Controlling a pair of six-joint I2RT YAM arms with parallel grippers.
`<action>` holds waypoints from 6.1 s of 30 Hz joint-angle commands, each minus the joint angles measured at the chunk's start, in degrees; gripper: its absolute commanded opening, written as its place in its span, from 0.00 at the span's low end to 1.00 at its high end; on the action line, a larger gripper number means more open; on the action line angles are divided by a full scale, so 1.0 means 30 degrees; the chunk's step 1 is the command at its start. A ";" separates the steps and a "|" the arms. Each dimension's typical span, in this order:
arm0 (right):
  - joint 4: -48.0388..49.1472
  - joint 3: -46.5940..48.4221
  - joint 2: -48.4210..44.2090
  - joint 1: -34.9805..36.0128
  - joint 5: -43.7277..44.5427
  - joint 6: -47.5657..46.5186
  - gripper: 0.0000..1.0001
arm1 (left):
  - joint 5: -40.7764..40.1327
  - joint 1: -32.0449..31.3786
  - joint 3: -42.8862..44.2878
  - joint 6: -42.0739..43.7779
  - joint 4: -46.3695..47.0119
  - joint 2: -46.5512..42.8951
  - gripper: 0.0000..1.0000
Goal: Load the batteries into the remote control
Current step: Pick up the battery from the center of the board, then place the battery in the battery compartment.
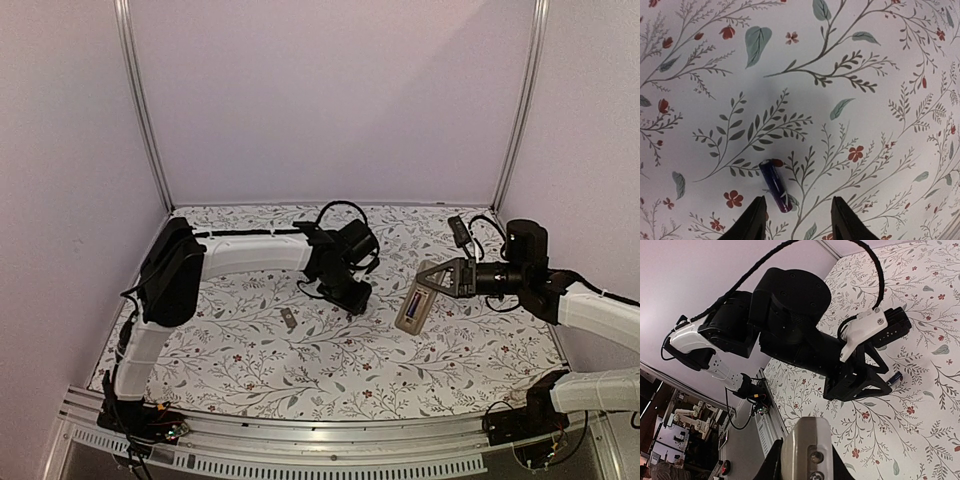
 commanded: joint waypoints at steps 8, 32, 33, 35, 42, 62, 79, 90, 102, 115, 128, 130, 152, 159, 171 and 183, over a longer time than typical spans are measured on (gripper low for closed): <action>-0.0708 -0.0028 -0.0557 -0.0072 0.0269 -0.0537 0.00 | -0.2151 -0.0171 0.2676 -0.0072 -0.2730 0.2309 0.36; 0.1160 0.1155 0.1187 0.0488 0.1513 0.0530 0.00 | -0.2025 0.0894 -0.7712 0.0962 0.5352 -0.8030 0.00; 0.1384 0.1244 0.1490 0.0563 0.1549 0.0765 0.00 | -0.1518 0.0868 -0.8434 0.1005 0.6261 -0.9118 0.00; 0.1892 0.1310 0.2002 0.0761 0.1718 0.1182 0.00 | -0.0322 0.0836 -0.9809 0.0983 0.8258 -1.0927 0.00; 0.4430 0.1606 0.3333 0.1905 0.2676 0.3201 0.00 | 0.0859 -0.0181 -1.1441 0.0340 1.2501 -1.3309 0.02; 0.7424 0.2001 0.5218 0.2825 0.3683 0.6923 0.00 | 0.0033 -0.2807 -0.9310 0.1308 1.2540 -1.0782 0.04; 0.8871 0.1811 0.5209 0.2821 0.3668 0.8274 0.00 | -0.1273 -0.3091 -0.8392 0.1522 1.1199 -0.9492 0.07; 1.0532 0.1288 0.5360 0.2784 0.3733 0.9305 0.00 | -0.1735 -0.3094 -0.8527 0.1499 1.0892 -0.9263 0.14; 1.2146 0.0978 0.5727 0.2476 0.3375 1.0661 0.00 | -0.2531 -0.3007 -0.8813 0.1442 1.0819 -0.9525 0.19; 1.1767 0.0699 0.6143 0.2524 0.3203 1.0494 0.00 | -0.2288 -0.2681 -0.9861 0.1149 1.2861 -1.0595 0.06; 1.1982 0.0946 0.6290 0.2742 0.3053 1.0733 0.00 | -0.2672 -0.2681 -1.1927 0.1425 1.8005 -1.0975 0.09; 1.2158 0.0946 0.6334 0.2738 0.3074 1.0881 0.00 | -0.2757 -0.2681 -1.1927 0.1324 1.8195 -1.0852 0.11; 1.2996 0.0859 0.6373 0.2740 0.3775 1.2642 0.00 | -0.2732 -0.2681 -1.1780 0.0166 1.8181 -0.9696 0.22; 1.2997 0.0774 0.6415 0.2722 0.3726 1.2617 0.00 | -0.2923 -0.2637 -1.1755 0.0152 1.8168 -0.9785 0.29; 1.1585 0.0809 0.6462 0.2425 0.3673 1.0878 0.00 | -0.4134 -0.2324 -1.1854 -0.0425 1.5905 -1.2935 0.85; 1.1502 0.1683 0.6069 0.2388 0.6004 0.9875 0.00 | -0.2096 -0.0952 -1.6763 -1.0212 1.9141 -1.4902 1.00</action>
